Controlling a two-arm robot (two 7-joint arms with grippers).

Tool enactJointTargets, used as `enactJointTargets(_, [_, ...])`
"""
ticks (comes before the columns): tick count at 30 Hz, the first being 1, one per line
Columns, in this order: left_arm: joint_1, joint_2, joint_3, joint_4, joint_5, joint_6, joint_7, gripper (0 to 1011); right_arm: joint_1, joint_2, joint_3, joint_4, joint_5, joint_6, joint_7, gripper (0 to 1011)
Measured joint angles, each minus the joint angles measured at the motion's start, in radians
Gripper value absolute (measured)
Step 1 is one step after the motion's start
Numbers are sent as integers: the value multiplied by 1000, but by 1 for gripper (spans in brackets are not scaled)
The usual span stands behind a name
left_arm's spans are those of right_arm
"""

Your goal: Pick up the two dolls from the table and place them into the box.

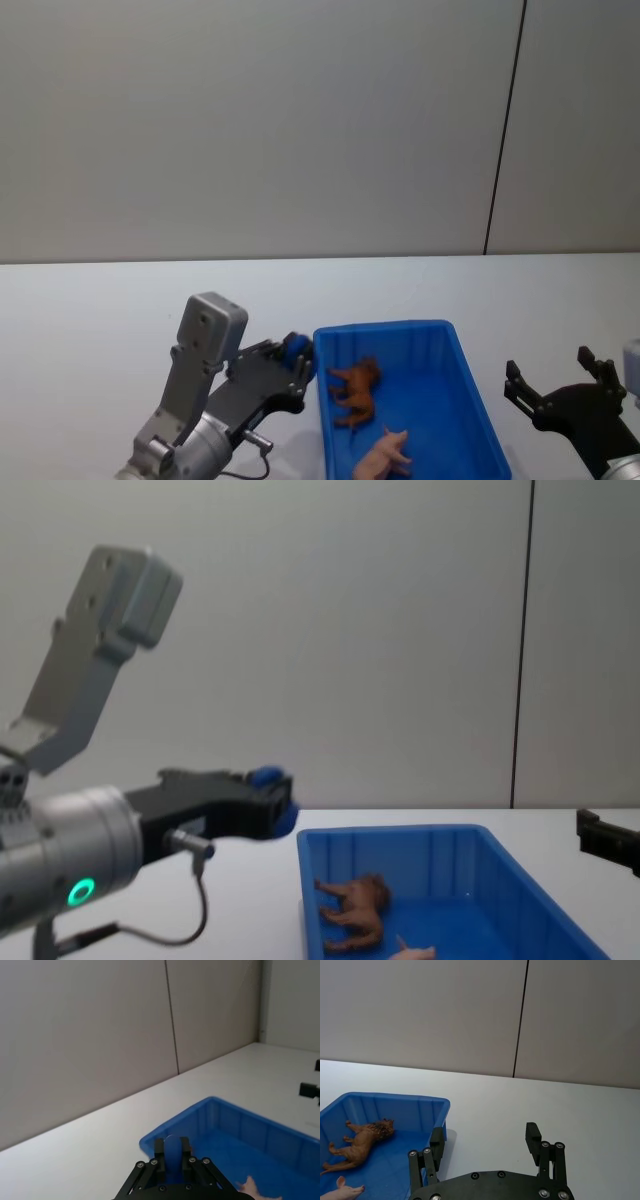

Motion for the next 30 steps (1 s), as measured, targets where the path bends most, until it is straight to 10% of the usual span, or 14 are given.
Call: enactJointTargets(30, [-126,-104,29,69,-38,-135,-330,986,0,0,0,0,0,0,0,1001])
